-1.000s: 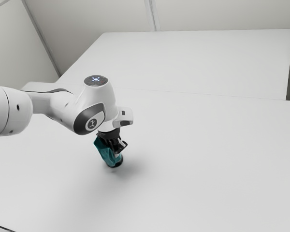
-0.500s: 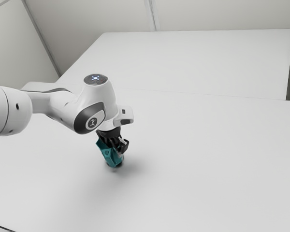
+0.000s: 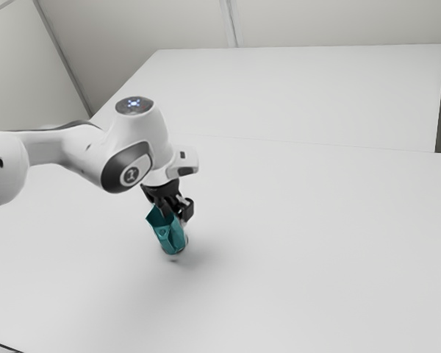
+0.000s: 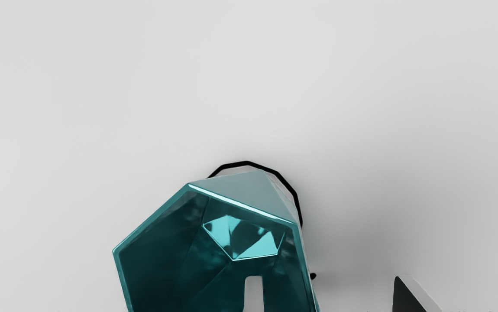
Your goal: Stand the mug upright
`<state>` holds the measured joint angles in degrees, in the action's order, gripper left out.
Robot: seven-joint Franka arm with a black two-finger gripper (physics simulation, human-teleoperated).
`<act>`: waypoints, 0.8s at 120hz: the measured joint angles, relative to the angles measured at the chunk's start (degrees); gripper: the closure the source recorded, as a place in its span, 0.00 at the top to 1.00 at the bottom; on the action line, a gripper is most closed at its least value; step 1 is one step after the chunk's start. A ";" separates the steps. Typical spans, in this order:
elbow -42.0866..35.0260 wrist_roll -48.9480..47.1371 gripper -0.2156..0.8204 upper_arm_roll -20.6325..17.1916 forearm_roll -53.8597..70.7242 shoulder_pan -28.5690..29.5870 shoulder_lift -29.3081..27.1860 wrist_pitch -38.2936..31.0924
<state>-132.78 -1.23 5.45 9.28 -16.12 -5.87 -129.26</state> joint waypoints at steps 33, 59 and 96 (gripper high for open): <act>11.91 -0.47 0.58 -0.17 -0.85 0.06 -0.01 8.22; 38.29 -0.25 0.71 -0.29 -5.23 1.55 11.20 22.52; 57.09 1.46 0.77 -1.65 -8.57 8.38 23.53 36.65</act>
<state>-75.69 0.23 3.80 0.71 -7.73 17.66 -92.61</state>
